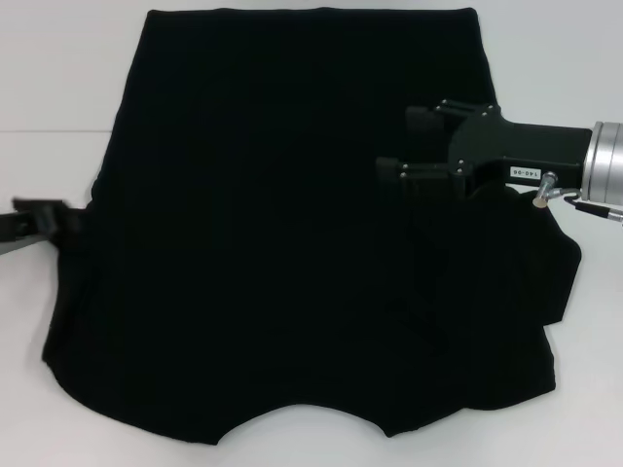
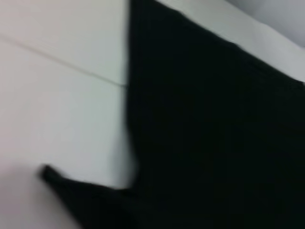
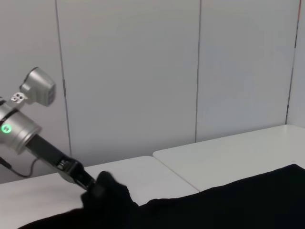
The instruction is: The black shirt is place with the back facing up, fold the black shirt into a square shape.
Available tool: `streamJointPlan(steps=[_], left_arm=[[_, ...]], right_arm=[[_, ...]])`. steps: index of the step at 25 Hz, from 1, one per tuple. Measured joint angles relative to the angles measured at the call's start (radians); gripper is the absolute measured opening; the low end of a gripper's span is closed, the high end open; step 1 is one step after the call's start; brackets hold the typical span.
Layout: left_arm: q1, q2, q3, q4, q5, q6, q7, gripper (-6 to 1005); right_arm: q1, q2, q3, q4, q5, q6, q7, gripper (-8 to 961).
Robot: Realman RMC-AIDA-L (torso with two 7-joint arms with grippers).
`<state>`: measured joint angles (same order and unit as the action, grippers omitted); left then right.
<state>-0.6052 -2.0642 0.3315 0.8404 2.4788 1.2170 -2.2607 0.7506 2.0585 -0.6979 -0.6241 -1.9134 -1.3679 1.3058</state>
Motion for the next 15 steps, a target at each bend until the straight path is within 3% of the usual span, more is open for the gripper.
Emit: streamJointPlan(steps=[5,12,15], left_arm=[[-0.061,-0.007,0.003,-0.090,-0.030,0.004,0.091,52],[-0.096,-0.058,0.073,-0.122,-0.077,0.013,0.251,56],[-0.093,-0.068,0.104,-0.132,-0.091,0.016,0.265,58]], right_arm=[[0.000,-0.002,0.000,0.000,0.000,-0.001,-0.005,901],[-0.006,-0.006,0.000,-0.001,0.001,-0.008,-0.004,901],[-0.012,-0.005,0.000,-0.006,0.001,-0.009,-0.003,901]])
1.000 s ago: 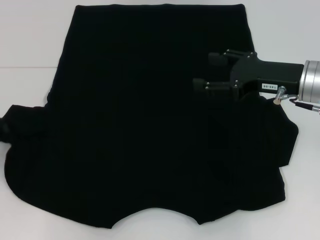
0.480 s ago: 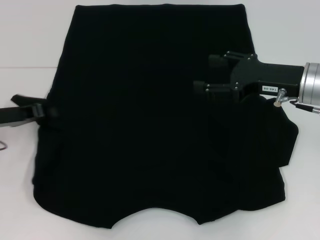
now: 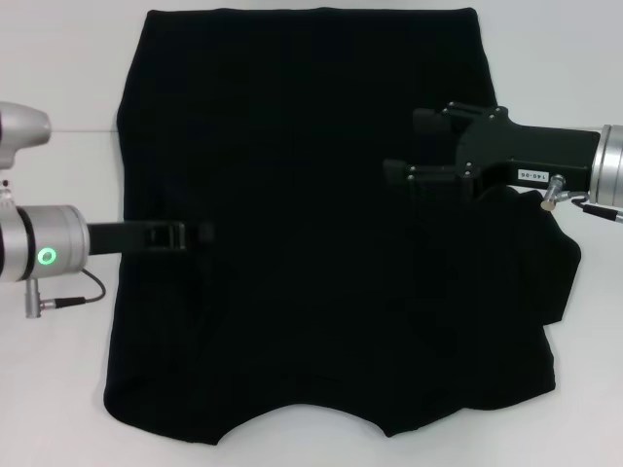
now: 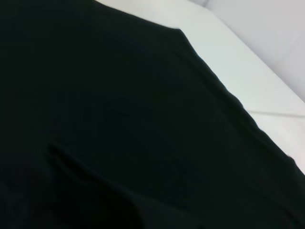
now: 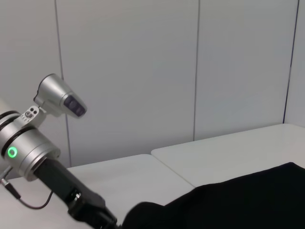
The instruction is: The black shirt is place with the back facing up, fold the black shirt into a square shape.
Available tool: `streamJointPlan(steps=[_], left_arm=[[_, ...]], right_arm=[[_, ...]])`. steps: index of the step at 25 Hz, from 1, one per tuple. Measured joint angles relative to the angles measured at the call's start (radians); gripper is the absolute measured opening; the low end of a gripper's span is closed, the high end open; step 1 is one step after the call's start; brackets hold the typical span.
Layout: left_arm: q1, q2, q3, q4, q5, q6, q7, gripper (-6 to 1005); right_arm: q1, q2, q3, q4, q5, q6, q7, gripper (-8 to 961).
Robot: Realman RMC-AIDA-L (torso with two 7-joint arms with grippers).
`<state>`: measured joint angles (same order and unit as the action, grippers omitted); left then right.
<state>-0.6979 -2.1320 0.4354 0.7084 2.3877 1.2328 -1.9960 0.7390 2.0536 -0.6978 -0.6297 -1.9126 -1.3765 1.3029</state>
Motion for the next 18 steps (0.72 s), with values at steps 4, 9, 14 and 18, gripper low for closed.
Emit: streamJointPlan(steps=[4,9,14,18], left_arm=[[-0.003,-0.003,0.030,-0.010,-0.005,0.010,0.020,60],[-0.004,-0.009,0.083,-0.009,-0.072,0.041,0.077,130],[0.011,-0.016,0.084,-0.028,-0.261,0.159,0.291,394],[0.020,-0.017,0.084,-0.094,-0.386,0.297,0.546,556]], right_arm=[[-0.001,0.000,0.004,-0.001,0.001,0.006,0.003,901],[-0.001,-0.008,0.047,-0.003,0.001,0.027,0.052,901],[-0.005,-0.042,0.050,-0.055,-0.066,0.139,0.347,901],[-0.001,-0.069,0.047,-0.102,-0.190,0.189,0.604,900]])
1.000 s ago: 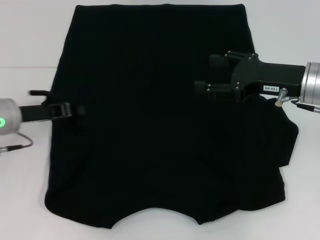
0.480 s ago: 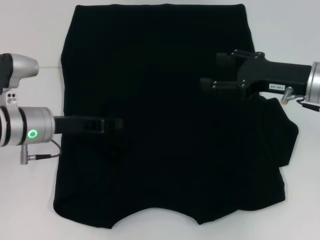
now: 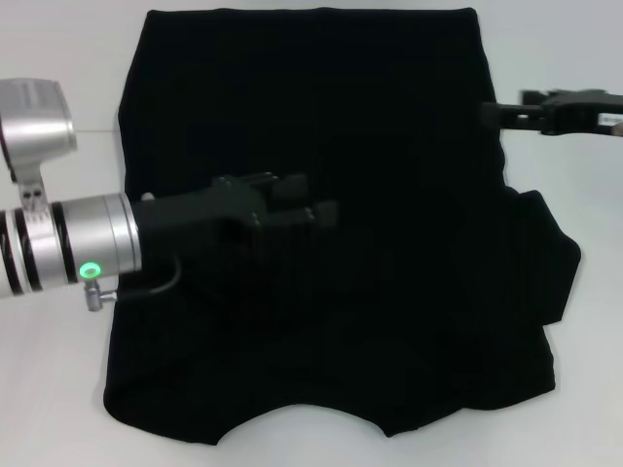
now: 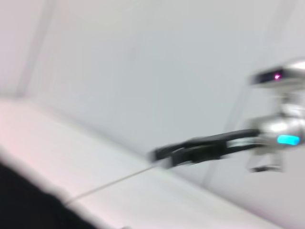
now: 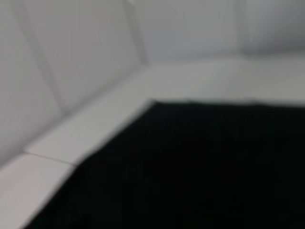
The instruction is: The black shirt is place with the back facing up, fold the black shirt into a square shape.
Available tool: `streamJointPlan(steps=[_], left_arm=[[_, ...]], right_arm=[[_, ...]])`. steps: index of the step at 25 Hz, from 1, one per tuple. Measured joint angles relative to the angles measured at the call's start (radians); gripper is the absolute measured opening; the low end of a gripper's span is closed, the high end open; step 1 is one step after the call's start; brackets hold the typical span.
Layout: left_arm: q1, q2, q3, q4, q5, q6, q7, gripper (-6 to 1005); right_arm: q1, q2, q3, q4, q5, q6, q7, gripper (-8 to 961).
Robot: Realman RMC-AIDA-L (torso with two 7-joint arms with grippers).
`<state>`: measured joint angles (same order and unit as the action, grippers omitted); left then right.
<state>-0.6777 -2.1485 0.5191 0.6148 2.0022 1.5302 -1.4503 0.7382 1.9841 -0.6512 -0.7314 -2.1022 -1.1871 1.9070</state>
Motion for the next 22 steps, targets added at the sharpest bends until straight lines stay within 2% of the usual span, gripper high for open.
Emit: streamJointPlan(steps=[3,6,14,22], left_arm=[[0.001,-0.001,0.017,-0.028,-0.010,0.046,0.157,674],[0.004,-0.007,0.051,-0.036,-0.008,0.051,0.253,754],[0.034,-0.014,0.192,0.001,0.000,0.071,0.350,919],[0.036,-0.015,0.223,0.011,0.042,0.062,0.363,896]], right_arm=[[0.008,-0.021,-0.007,-0.047,-0.154,0.014,0.237,900],[0.010,-0.031,-0.012,-0.082,-0.270,0.000,0.395,899],[0.010,-0.045,-0.019,-0.111,-0.440,-0.090,0.590,897],[0.009,-0.045,-0.020,-0.093,-0.481,-0.173,0.635,896]])
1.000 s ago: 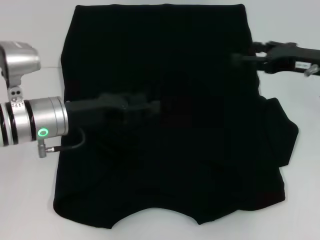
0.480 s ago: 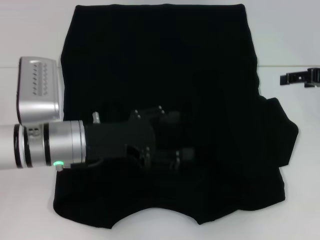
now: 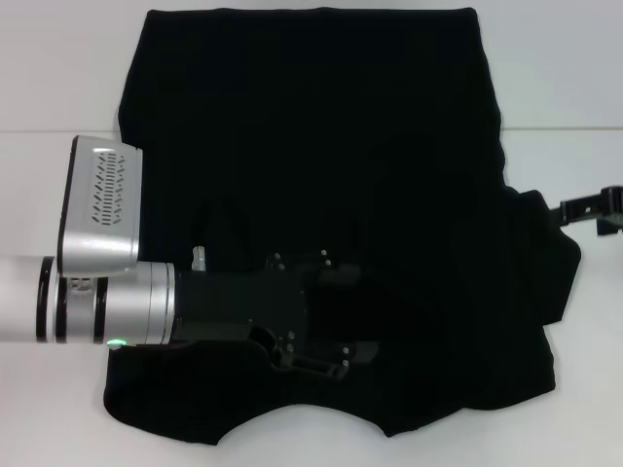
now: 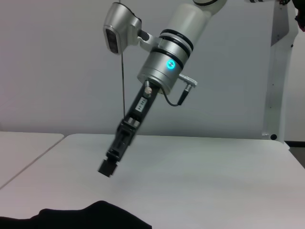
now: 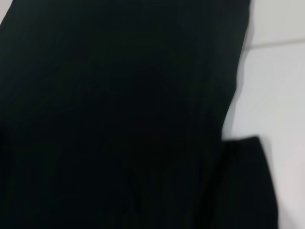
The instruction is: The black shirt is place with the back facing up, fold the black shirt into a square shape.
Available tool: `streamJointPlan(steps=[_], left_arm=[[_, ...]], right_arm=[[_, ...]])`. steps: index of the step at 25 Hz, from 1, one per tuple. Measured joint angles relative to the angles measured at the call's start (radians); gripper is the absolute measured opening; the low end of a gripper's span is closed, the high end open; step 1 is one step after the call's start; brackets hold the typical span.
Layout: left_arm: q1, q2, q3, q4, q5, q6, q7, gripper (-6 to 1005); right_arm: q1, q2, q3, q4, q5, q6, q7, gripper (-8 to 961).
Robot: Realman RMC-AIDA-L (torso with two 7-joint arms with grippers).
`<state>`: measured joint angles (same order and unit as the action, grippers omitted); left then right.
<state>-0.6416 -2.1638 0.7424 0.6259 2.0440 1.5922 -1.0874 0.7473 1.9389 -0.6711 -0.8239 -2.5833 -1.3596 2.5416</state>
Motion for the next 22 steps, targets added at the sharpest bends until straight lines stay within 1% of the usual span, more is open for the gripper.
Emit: streamJointPlan(steps=[6,12,16,22], left_arm=[[0.007,-0.001,-0.013,-0.005,-0.006,-0.011,0.000,890],[0.011,-0.002,-0.020,-0.009,-0.008,-0.013,0.001,885],[0.011,-0.002,-0.020,-0.009,-0.009,-0.013,0.001,885],[0.011,-0.002,-0.020,-0.009,-0.009,-0.012,-0.004,885]], right_arm=[[-0.004,0.000,-0.002,0.069,-0.001,0.001,0.001,896],[-0.008,-0.011,-0.003,0.119,-0.002,0.022,0.002,897],[-0.010,-0.014,-0.004,0.142,-0.004,0.049,0.002,895],[0.000,-0.021,-0.046,0.194,-0.005,0.098,0.002,894]])
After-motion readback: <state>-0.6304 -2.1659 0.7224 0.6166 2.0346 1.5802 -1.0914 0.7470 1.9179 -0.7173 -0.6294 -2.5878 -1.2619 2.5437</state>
